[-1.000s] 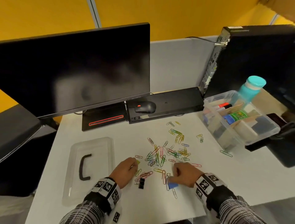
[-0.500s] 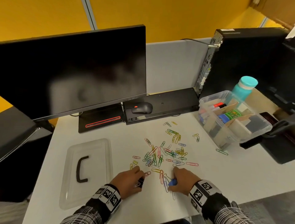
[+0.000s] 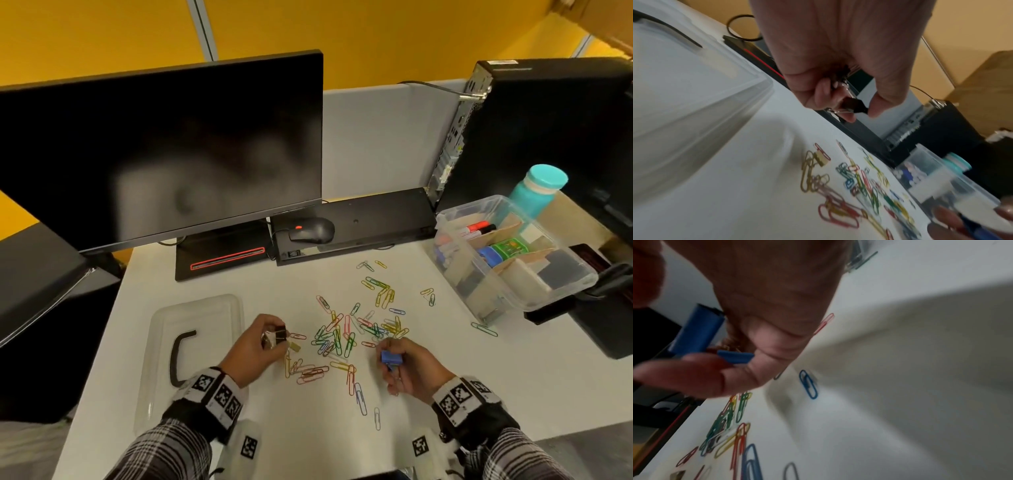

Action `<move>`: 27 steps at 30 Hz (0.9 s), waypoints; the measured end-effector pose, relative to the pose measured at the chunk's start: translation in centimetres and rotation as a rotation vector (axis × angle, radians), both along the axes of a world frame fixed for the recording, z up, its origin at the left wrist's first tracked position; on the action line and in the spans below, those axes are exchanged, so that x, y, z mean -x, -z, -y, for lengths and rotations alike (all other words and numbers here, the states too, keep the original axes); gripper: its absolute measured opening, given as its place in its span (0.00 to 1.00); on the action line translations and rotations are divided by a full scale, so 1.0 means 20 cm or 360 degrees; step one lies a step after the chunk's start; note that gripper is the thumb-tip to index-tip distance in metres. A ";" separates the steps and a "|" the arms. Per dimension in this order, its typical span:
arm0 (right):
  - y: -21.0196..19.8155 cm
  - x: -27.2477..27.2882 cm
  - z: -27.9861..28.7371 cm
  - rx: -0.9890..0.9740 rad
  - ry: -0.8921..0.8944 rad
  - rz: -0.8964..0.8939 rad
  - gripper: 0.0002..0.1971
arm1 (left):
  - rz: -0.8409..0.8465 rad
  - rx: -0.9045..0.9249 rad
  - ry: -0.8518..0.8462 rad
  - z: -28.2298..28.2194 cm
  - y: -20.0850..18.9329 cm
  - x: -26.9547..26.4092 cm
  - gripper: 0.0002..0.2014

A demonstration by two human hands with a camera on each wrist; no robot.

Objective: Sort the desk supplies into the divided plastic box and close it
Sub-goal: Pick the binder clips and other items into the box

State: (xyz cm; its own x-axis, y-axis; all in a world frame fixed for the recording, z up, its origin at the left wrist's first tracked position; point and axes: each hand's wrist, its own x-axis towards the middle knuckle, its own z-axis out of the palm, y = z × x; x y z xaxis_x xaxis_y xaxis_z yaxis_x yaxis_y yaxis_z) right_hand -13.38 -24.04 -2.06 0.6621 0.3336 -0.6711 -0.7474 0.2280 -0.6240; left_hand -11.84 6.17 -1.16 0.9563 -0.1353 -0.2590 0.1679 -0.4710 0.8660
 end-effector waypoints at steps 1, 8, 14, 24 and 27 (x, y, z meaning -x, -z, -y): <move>0.01 -0.01 0.00 0.0023 0.0021 0.0001 0.13 | -0.0026 0.0055 -0.0047 -0.01 -0.01 -0.01 0.14; 0.05 -0.06 -0.02 0.0335 0.0056 0.0131 0.10 | -0.0082 -0.0152 -0.0123 0.00 0.02 -0.05 0.05; 0.05 -0.06 -0.04 0.0473 -0.0058 0.0230 0.12 | -0.0106 -0.0750 -0.0054 0.10 0.08 -0.05 0.13; 0.04 -0.06 0.04 0.1207 -0.0738 0.0744 0.12 | -0.0035 -0.0962 0.0063 0.16 0.09 -0.11 0.07; -0.09 -0.12 0.16 0.1425 -0.0588 0.1051 0.11 | 0.0089 -0.0797 0.0052 0.17 0.04 -0.18 0.07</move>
State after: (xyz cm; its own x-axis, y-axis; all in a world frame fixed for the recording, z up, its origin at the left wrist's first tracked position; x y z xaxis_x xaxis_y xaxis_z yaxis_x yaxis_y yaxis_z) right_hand -10.96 -27.23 -0.25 0.9314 0.1614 -0.3262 -0.1473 -0.6525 -0.7434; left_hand -8.30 2.78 -1.93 0.9679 -0.0374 -0.2485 0.1063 -0.8352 0.5396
